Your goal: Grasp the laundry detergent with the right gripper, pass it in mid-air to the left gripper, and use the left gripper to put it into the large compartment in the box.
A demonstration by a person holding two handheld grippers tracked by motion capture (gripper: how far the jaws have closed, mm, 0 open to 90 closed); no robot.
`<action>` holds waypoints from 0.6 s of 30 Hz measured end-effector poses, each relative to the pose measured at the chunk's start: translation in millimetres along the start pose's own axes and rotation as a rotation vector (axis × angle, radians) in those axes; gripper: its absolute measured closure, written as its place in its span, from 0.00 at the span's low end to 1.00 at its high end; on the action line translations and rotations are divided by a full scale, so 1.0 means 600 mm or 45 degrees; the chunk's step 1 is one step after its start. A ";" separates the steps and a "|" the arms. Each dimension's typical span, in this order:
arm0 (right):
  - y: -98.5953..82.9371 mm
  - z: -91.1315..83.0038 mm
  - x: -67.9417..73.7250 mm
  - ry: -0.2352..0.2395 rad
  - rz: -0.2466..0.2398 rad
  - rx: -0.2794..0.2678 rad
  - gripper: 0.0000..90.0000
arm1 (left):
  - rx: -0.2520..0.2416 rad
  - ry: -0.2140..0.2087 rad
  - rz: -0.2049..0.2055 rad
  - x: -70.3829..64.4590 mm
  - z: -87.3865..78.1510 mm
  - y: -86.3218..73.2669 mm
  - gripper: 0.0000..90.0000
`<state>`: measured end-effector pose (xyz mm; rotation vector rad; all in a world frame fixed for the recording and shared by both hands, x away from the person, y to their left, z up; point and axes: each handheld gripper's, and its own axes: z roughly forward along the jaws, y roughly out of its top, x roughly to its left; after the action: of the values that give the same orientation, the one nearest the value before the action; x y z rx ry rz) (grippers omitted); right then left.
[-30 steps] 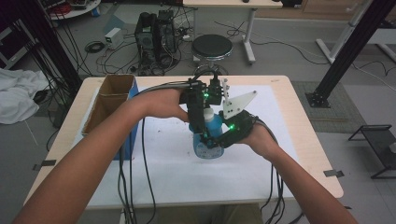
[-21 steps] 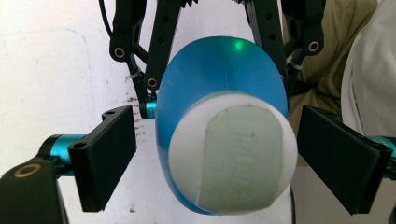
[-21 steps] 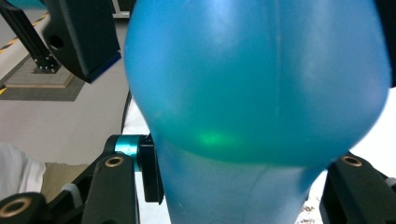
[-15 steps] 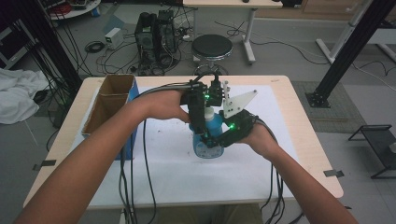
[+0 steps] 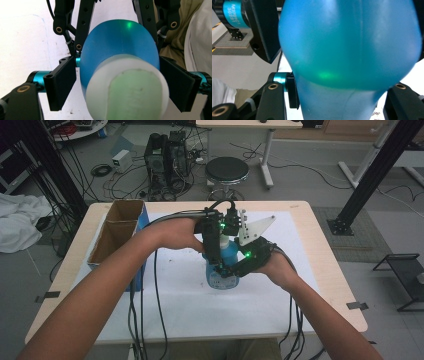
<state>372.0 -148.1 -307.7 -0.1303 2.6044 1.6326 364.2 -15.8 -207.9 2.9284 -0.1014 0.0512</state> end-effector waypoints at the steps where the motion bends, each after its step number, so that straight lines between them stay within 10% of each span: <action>1: 0.000 0.000 0.000 0.005 -0.005 0.001 0.49 | -0.008 0.000 -0.001 0.000 0.000 0.000 0.25; 18: 0.000 -0.005 0.006 0.003 0.065 0.043 0.49 | 0.007 -0.007 0.006 0.001 0.004 0.002 0.29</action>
<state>368.6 -150.8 -307.0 -0.0646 2.6570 1.6035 364.9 -17.5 -209.9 2.9341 -0.1096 0.0447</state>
